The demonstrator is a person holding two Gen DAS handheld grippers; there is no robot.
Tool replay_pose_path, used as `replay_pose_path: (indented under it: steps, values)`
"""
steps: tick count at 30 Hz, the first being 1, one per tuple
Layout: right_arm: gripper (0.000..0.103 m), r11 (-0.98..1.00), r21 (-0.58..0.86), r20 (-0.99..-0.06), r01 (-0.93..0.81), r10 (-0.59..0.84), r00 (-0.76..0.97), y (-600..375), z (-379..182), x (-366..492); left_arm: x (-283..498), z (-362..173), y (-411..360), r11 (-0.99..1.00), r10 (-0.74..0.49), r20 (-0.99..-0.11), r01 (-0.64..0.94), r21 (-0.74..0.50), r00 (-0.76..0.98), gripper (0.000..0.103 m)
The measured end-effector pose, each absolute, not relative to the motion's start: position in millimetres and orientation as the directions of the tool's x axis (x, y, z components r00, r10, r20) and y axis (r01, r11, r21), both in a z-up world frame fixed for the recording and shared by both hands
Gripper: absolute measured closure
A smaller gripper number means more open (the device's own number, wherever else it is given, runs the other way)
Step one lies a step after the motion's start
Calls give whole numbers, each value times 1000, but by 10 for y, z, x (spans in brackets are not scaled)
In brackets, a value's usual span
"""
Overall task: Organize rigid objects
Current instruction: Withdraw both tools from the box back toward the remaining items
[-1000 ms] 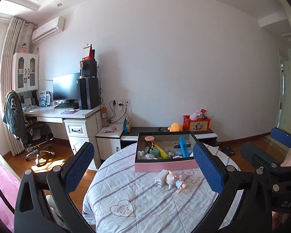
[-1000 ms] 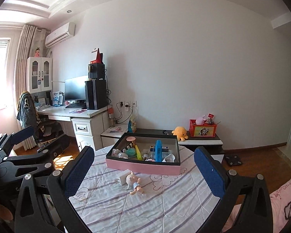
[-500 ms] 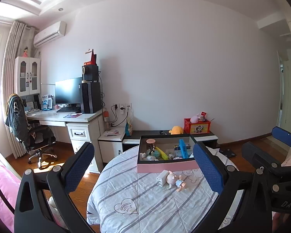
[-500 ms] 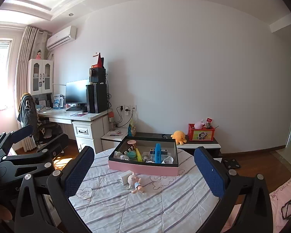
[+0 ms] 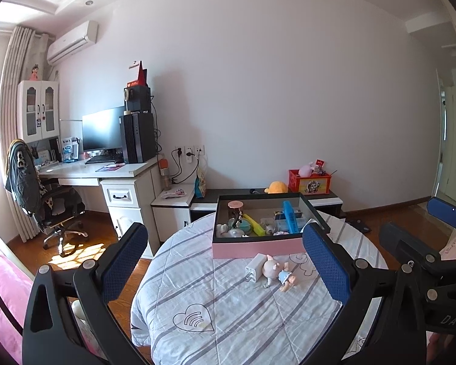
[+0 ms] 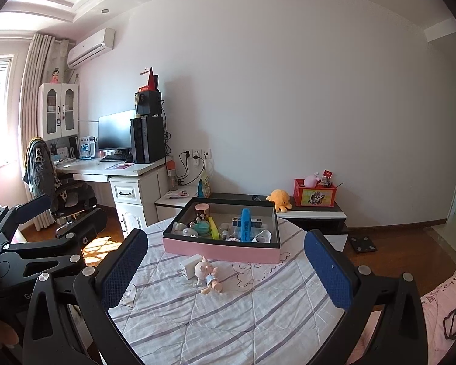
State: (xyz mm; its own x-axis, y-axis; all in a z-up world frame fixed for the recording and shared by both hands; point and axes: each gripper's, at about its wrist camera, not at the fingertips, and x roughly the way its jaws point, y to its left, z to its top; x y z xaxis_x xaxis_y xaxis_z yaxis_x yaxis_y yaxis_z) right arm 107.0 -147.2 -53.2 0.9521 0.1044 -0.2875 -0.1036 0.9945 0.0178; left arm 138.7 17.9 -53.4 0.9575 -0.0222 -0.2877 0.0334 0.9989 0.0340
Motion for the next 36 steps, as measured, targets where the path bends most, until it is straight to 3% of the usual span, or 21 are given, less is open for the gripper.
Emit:
replay_pose_path:
  steps: [20, 24, 36]
  values:
    - [0, 996, 48, -587, -78, 92, 804, -1653, -1695, 2203, 2660, -1822, -3, 993, -94, -639, 119, -4, 763, 0]
    - [0, 995, 64, -634, -75, 98, 767, -1766, -1864, 2384, 2822, -1907, -66, 990, -112, -658, 140, -10, 745, 0]
    - [1, 976, 49, -735, -212, 179, 654, -1219, -2232, 3090, 2970, -1987, 482, 1000, -5, -670, 23, 18, 743, 0]
